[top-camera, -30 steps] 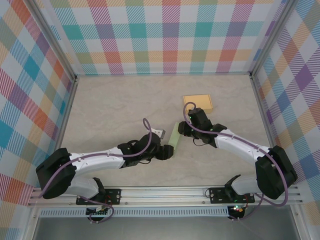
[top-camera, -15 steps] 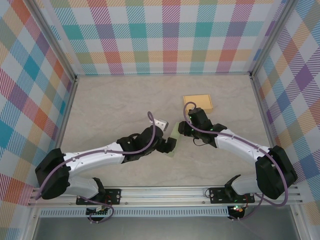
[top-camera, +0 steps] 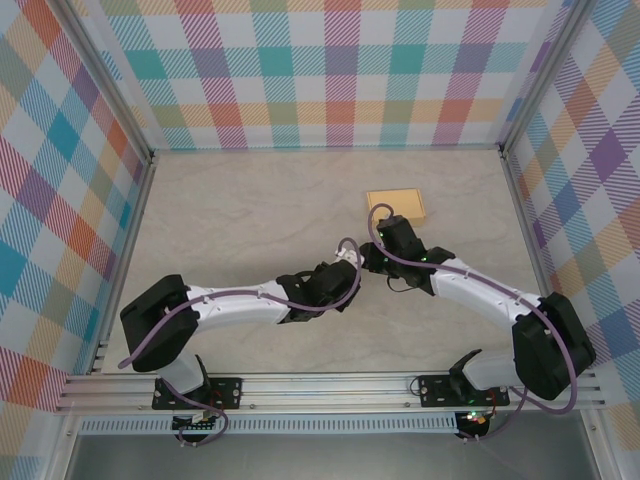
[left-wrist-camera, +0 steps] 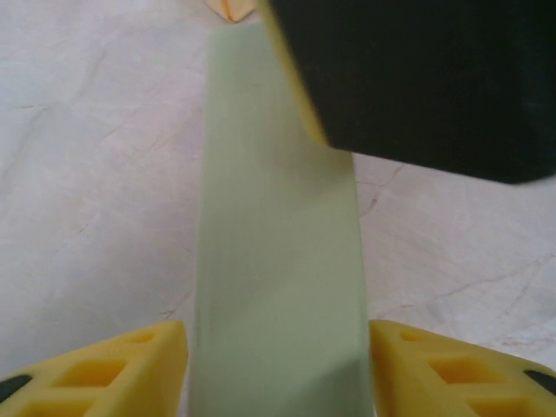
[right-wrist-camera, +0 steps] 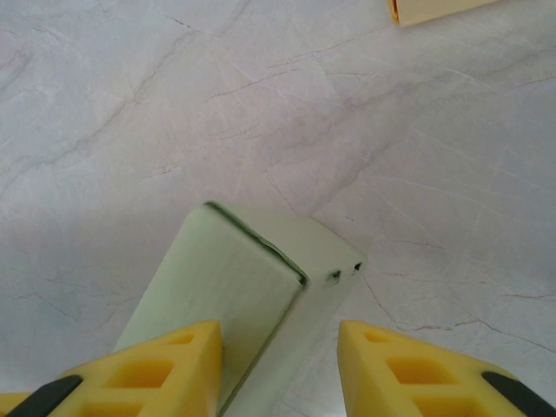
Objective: Fold the paper box
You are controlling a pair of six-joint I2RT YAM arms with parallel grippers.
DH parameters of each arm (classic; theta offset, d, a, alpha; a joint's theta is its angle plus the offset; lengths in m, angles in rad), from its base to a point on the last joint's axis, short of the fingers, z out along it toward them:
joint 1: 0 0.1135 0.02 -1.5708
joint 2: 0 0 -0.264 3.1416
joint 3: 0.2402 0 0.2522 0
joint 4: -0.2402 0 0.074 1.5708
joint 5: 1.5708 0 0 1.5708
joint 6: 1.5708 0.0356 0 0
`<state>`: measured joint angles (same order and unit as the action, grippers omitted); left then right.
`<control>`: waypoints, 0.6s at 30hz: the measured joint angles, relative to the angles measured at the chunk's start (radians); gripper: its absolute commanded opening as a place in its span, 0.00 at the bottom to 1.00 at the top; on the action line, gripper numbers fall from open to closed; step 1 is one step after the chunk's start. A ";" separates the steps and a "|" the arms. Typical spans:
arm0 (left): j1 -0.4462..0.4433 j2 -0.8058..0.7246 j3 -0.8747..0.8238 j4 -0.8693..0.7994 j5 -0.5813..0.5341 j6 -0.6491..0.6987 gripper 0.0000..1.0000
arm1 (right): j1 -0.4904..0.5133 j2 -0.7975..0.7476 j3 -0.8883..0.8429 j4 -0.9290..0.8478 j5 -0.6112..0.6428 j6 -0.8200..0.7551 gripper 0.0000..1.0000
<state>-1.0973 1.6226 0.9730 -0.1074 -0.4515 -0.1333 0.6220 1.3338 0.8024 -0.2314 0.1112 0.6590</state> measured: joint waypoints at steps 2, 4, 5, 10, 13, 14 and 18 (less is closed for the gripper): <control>0.000 0.006 0.004 0.001 -0.021 0.008 0.46 | 0.000 -0.010 0.000 -0.021 0.000 0.000 0.41; -0.001 0.009 0.005 0.000 -0.047 0.022 0.42 | 0.000 -0.023 0.000 -0.050 0.002 -0.001 0.43; -0.001 0.012 0.005 0.000 -0.065 0.029 0.42 | 0.000 -0.031 0.000 -0.064 0.004 -0.001 0.45; -0.001 0.038 0.006 0.006 -0.180 0.109 0.42 | 0.000 -0.113 0.003 -0.137 0.033 -0.015 0.57; 0.008 0.072 0.007 0.029 -0.259 0.199 0.42 | 0.000 -0.178 0.013 -0.182 0.072 -0.027 0.67; 0.015 0.090 0.011 0.043 -0.282 0.238 0.43 | 0.000 -0.201 0.019 -0.200 0.089 -0.033 0.69; 0.053 0.163 0.020 0.157 -0.314 0.438 0.45 | 0.000 -0.280 0.030 -0.249 0.151 -0.046 0.83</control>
<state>-1.0439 1.7859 0.9928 0.0498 -0.7650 0.3050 0.6220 1.0534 0.8326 -0.4808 0.2623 0.6132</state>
